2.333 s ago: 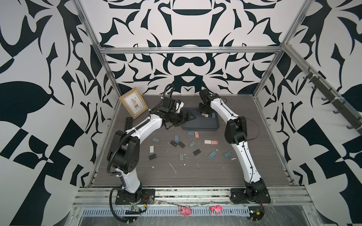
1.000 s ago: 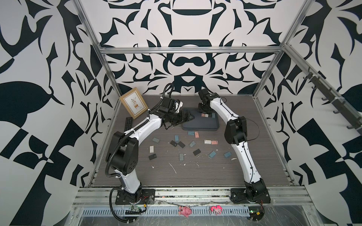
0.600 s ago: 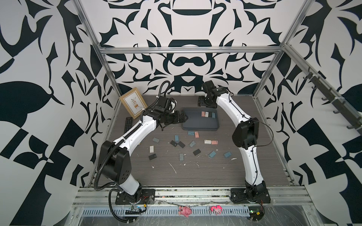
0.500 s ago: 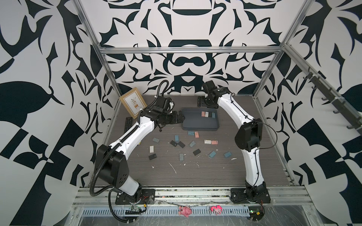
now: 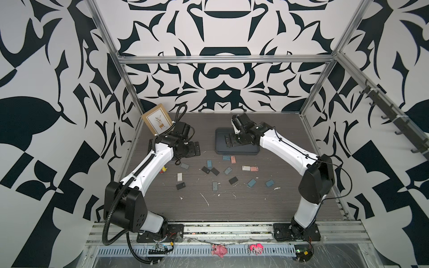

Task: Put the eraser in the storage box
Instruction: Pick up the eraser from the center of the board.

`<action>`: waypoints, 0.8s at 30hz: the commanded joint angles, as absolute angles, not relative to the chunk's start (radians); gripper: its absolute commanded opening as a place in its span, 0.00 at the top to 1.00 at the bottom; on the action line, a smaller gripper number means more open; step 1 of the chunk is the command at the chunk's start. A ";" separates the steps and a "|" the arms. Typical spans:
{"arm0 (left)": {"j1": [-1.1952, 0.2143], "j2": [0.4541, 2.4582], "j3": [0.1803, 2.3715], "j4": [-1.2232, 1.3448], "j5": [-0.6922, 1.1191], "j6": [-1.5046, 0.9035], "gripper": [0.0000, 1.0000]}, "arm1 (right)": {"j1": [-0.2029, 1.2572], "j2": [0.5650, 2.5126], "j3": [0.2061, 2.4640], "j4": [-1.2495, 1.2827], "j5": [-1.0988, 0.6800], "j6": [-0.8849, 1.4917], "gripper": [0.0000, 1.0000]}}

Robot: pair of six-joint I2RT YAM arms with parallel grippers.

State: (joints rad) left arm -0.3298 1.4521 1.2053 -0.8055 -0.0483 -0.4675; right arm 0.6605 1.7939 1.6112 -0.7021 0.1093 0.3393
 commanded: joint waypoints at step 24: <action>-0.170 1.640 1.015 -0.557 0.177 -0.708 0.07 | 0.890 1.674 1.257 -0.487 0.160 0.391 0.01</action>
